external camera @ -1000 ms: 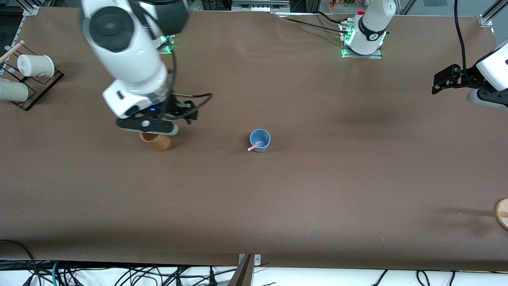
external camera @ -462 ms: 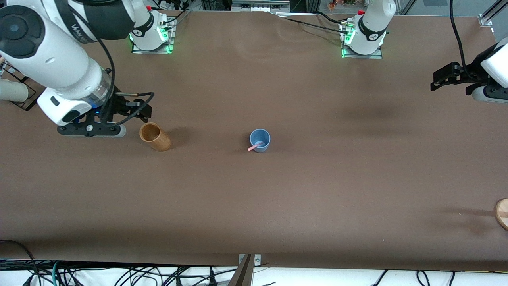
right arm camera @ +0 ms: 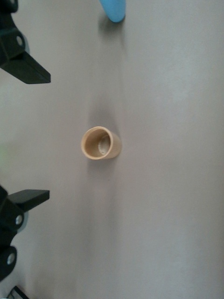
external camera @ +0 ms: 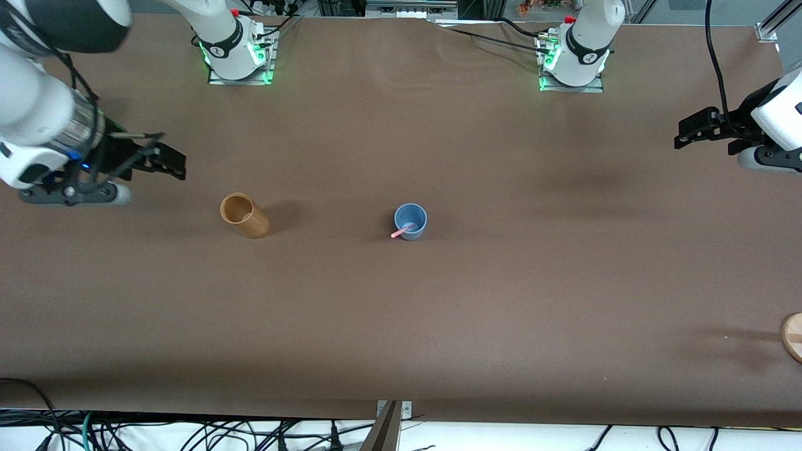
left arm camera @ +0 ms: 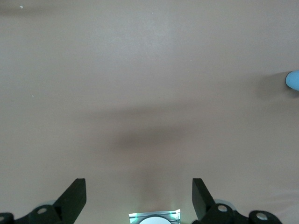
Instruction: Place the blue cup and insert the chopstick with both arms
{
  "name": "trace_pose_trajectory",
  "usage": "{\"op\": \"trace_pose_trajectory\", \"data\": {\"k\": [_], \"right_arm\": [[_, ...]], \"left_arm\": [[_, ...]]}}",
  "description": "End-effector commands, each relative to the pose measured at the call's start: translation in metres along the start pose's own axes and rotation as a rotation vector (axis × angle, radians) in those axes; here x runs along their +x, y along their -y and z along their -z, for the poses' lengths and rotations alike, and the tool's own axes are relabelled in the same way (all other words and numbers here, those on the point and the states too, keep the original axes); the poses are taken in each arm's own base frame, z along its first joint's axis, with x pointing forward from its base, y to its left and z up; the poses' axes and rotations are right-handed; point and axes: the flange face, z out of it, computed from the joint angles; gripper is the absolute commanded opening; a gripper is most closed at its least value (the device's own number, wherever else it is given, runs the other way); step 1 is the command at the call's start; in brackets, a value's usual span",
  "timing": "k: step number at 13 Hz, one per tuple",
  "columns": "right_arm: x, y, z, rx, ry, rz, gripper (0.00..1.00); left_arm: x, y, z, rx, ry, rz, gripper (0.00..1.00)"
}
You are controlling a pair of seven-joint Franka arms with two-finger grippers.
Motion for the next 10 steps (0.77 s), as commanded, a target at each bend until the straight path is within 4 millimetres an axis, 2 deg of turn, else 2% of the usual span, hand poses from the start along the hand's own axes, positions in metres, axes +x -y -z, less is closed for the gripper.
{"op": "trace_pose_trajectory", "data": {"k": [1, 3, 6, 10], "right_arm": [[-0.052, -0.011, 0.013, -0.003, -0.013, 0.028, 1.0], [-0.062, -0.015, 0.015, -0.003, -0.018, 0.026, 1.0], [-0.059, -0.017, 0.017, -0.022, -0.022, 0.024, 1.0], [-0.053, -0.008, 0.019, -0.069, -0.034, 0.025, 1.0]], "left_arm": [[0.001, 0.006, -0.003, -0.008, -0.004, 0.017, 1.0], [0.0, 0.006, -0.003, -0.007, -0.003, 0.016, 1.0], [0.001, 0.006, -0.003, -0.008, -0.004, 0.016, 1.0], [0.001, 0.005, -0.003, -0.008, -0.003, 0.013, 1.0]]}}
